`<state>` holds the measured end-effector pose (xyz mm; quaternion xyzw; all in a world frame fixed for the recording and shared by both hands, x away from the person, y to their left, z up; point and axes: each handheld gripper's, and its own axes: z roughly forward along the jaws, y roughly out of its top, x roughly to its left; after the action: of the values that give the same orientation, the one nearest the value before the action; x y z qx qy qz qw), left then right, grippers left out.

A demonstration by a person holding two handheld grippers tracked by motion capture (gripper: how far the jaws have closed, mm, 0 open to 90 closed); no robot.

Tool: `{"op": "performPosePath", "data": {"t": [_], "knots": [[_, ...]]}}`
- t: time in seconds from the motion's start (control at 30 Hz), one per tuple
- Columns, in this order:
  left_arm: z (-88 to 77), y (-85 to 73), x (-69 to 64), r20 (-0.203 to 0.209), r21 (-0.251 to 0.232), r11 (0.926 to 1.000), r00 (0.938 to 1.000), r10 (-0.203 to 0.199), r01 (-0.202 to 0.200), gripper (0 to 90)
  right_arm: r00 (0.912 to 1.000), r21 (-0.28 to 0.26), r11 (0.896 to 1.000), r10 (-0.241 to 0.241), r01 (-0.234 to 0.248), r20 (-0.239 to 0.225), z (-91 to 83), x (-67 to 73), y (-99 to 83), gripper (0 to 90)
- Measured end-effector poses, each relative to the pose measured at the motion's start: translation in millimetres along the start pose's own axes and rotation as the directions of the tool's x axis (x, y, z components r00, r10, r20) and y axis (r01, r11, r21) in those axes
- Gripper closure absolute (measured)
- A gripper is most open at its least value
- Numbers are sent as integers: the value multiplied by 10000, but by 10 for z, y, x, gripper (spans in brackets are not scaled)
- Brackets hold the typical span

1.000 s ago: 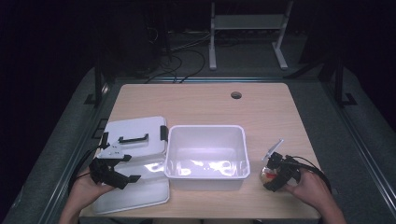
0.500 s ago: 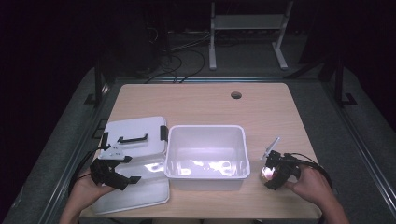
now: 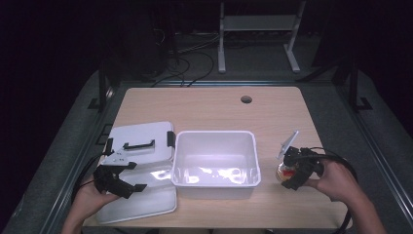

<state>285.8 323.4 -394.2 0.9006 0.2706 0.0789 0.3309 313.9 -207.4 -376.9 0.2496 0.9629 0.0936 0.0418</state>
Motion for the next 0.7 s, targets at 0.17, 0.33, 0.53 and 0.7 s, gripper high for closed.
{"op": "performPosePath", "data": {"t": [0.17, 0.33, 0.53, 0.7], "knots": [[20, -10, -8, 38, 190, 9998, 10000, 60, -60, 121, 9997, 48, 9998, -217, 217, 106, -169, -34, 55, 197], [24, -10, -3, 168, 122, 9999, 9998, 95, -97, 115, 9987, 84, 9988, -474, 472, 212, -328, -31, 137, 197], [32, -42, 10, 195, 180, 9998, 9998, -32, 29, 109, 9970, 152, 9974, -702, 698, 327, -493, -35, 253, 197], [21, -56, 33, 184, 181, 9998, 9998, -74, 71, 105, 9930, 351, 9932, -1127, 1114, 356, -568, -25, 357, 197]]}}
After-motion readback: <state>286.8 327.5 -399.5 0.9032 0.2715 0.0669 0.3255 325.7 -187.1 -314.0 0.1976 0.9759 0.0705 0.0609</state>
